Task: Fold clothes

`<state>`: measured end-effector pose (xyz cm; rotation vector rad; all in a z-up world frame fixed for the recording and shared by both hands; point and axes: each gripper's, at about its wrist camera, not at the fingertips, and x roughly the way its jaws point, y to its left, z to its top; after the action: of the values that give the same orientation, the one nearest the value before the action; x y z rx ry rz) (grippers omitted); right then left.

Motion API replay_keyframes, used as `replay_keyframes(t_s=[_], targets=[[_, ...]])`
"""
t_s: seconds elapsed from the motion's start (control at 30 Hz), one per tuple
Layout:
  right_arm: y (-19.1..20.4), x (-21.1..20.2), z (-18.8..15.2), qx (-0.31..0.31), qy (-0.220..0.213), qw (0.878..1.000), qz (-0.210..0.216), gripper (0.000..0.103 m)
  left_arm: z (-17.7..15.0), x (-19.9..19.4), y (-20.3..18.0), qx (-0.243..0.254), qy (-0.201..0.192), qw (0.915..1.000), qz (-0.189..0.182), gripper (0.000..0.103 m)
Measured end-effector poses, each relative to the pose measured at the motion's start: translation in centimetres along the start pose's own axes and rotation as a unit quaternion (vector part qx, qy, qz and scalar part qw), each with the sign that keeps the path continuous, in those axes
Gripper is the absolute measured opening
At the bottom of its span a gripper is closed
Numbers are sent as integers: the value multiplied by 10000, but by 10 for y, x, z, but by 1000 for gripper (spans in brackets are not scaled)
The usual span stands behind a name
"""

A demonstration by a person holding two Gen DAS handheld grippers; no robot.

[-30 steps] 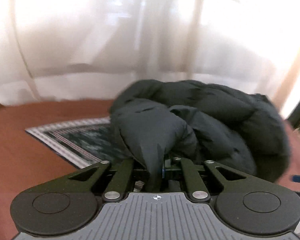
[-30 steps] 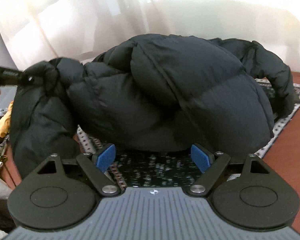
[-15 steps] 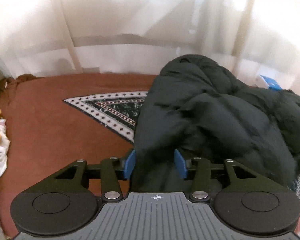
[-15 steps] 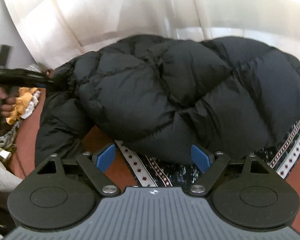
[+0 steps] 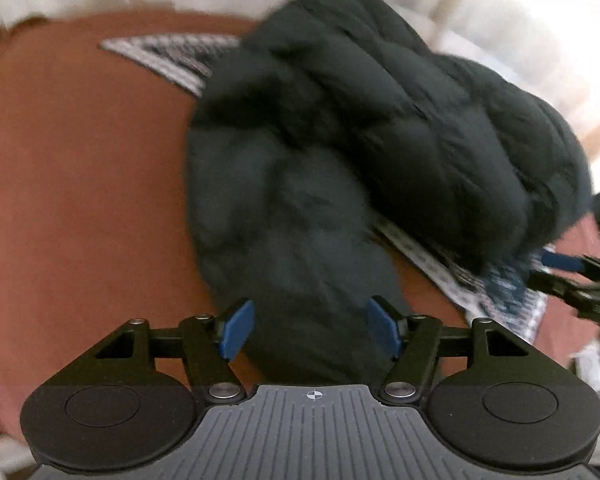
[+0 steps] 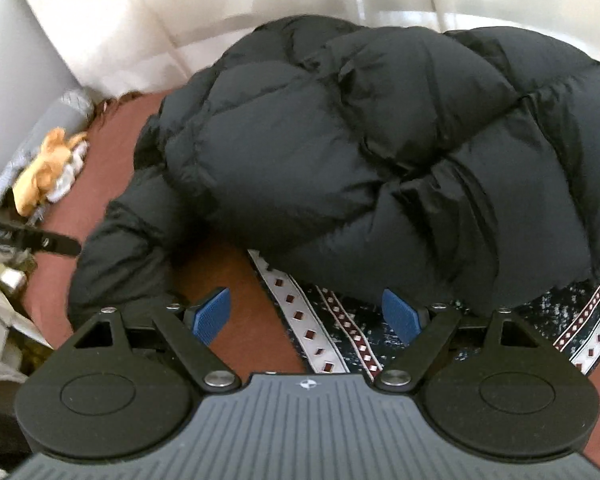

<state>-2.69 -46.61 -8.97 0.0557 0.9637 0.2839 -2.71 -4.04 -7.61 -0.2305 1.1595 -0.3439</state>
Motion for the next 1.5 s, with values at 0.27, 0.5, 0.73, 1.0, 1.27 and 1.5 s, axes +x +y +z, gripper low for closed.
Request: replay_keyframes(t_s=[0.27, 0.5, 0.73, 1.0, 1.27, 1.5], targets=[[-58, 12, -6, 185, 141, 9929, -1166, 85, -27, 37, -48, 553, -69, 9954, 778, 85], [-93, 40, -8, 198, -19, 9997, -155, 86, -30, 72, -57, 749, -139, 9887, 1293, 49], [-91, 61, 0, 58, -218, 9994, 263, 19, -7, 47, -46, 700, -606, 9838, 1532, 4], [-43, -7, 36, -539, -181, 9883, 1417, 9, 60, -43, 27, 710, -1666, 9493, 2569, 4], [47, -75, 85, -835, -285, 9359, 3410, 6, 141, -77, 84, 349, -2619, 9098, 3200, 5], [85, -12, 84, -420, 430, 9277, 3684, 5, 161, -35, 123, 271, -2242, 9201, 3200, 11]])
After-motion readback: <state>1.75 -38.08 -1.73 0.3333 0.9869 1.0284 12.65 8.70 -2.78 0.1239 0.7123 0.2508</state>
